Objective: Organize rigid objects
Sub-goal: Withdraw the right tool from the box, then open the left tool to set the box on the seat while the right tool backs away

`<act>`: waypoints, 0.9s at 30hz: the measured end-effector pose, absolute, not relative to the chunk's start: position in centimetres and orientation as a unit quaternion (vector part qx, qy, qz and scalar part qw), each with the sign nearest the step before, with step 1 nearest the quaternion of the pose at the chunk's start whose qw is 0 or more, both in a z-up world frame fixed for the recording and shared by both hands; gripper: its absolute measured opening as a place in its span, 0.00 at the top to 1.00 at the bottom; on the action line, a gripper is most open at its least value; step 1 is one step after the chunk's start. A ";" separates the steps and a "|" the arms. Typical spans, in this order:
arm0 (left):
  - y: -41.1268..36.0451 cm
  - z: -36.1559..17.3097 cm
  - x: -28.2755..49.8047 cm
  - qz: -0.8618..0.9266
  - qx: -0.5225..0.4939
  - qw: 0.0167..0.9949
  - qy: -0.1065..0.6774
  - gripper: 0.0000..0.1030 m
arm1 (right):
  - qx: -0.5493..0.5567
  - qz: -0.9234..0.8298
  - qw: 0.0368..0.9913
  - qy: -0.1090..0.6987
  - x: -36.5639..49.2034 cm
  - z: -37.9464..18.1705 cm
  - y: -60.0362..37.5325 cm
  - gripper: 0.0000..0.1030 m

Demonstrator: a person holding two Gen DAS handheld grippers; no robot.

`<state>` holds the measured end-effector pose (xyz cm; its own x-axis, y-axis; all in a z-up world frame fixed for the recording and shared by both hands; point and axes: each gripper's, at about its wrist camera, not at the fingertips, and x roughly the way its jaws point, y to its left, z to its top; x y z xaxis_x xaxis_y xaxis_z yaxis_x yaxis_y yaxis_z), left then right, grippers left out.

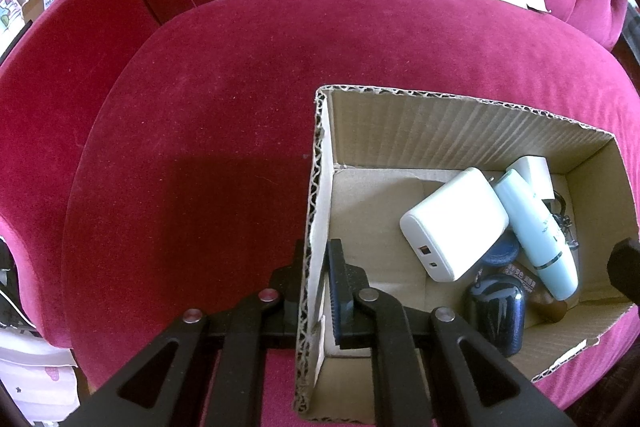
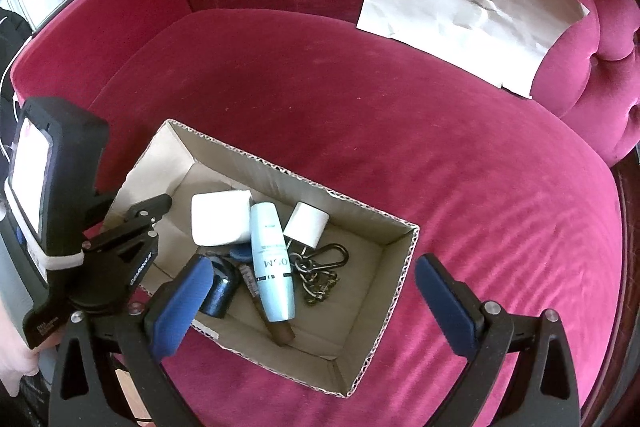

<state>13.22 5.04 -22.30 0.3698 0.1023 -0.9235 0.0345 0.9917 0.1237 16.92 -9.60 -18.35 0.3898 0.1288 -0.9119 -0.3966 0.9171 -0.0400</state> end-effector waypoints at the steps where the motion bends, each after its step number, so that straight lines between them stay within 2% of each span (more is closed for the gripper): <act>1: 4.9 -22.2 13.3 0.021 0.062 0.825 0.562 0.90 | -0.126 0.158 0.824 0.529 16.9 -18.3 -9.7 0.00; 5: 4.6 -21.4 13.3 0.024 0.070 0.827 0.557 0.86 | -0.125 0.144 0.825 0.532 17.0 -18.1 -10.3 0.00; 10: 4.8 -19.9 13.0 0.029 0.073 0.832 0.550 0.59 | -0.119 0.120 0.823 0.543 17.3 -17.9 -11.4 0.00; 12: 5.0 -19.4 12.7 0.030 0.068 0.832 0.549 0.36 | -0.117 0.113 0.822 0.545 17.3 -17.8 -11.8 0.00; 18: 5.0 -17.9 11.4 0.018 0.050 0.834 0.549 0.04 | -0.106 0.096 0.825 0.546 16.1 -16.8 -12.4 0.00; 20: 5.2 -17.1 11.0 0.013 0.045 0.836 0.547 0.00 | -0.103 0.092 0.826 0.546 15.6 -16.4 -12.6 0.00; 27: 4.2 -14.0 8.6 -0.002 0.061 0.842 0.536 0.00 | -0.077 0.077 0.834 0.542 13.0 -14.2 -13.5 0.00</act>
<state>8.56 4.21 -14.01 0.4253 0.0622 -0.9029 0.0694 0.9924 0.1011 12.96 -13.50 -14.25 0.4015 0.0448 -0.9148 -0.2110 0.9765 -0.0448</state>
